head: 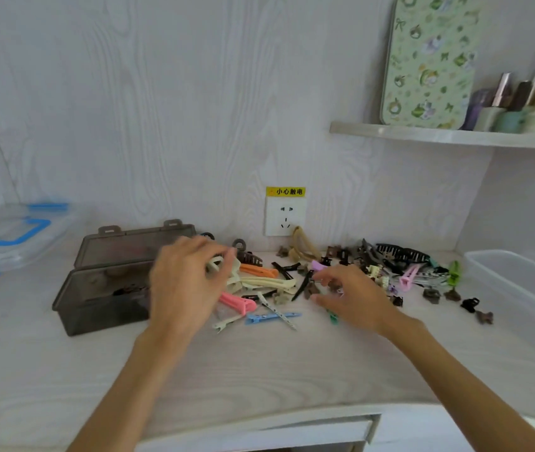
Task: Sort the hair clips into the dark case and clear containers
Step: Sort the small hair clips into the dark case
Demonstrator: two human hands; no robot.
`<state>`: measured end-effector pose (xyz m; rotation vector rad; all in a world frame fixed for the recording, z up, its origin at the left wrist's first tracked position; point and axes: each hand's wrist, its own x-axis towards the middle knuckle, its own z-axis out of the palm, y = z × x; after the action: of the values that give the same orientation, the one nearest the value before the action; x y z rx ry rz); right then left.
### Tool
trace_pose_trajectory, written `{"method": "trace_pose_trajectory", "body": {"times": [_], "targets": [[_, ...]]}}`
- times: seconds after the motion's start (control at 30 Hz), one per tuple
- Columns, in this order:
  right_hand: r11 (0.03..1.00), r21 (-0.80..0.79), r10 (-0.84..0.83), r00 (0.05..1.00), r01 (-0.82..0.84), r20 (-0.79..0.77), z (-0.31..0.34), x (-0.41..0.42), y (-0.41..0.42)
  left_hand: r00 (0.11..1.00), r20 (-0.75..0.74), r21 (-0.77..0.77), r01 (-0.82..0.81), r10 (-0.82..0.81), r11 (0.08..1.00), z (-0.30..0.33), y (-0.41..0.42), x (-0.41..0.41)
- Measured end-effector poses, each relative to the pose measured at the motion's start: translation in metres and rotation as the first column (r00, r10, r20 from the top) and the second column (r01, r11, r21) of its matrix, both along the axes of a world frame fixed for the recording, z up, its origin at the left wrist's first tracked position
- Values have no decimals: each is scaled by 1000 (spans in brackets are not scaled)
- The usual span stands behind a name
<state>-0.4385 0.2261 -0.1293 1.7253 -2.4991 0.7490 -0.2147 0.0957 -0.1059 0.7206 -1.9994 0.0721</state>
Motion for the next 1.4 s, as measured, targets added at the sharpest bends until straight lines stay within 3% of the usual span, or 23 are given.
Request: {"method": "trace_pose_trajectory", "body": {"times": [0.1,0.2,0.27,0.33,0.47,0.6,0.8,0.93,1.07,1.27,1.4], "targets": [[998,-64,-15,995,9,-100,-9,2,-1,936,319,128,112,-148,985,-8,24,-44],[977,-210,-26,998,38,56,-7,-5,5,858,489,174,78,-155,982,-28,27,-69],[935,-330,-47,967,131,250,3,-15,13,869,466,200,82,-168,976,-35,24,-70],[928,-318,-79,936,194,342,12,-30,18,902,389,202,115,-187,973,-36,22,-71],[971,-199,-93,978,131,189,14,-40,8,961,213,209,132,-177,969,-20,21,-87],[990,-121,-75,997,74,0,1,-31,-14,939,291,246,112,-183,963,-10,12,-122],[982,-188,30,998,-18,63,-9,-32,-11,894,380,303,121,-236,945,-27,1,-147],[985,-143,99,994,-92,45,-13,-30,-13,869,356,457,159,-344,875,-32,-7,-145],[981,-170,98,995,-94,16,-16,-28,-22,897,259,532,177,-358,828,-32,-11,-145],[945,-326,93,941,19,326,-17,-28,-22,933,252,442,126,-257,888,-29,-7,-139],[909,-411,167,852,61,496,-11,-23,-20,972,77,371,178,-222,911,-16,1,-124]]}}
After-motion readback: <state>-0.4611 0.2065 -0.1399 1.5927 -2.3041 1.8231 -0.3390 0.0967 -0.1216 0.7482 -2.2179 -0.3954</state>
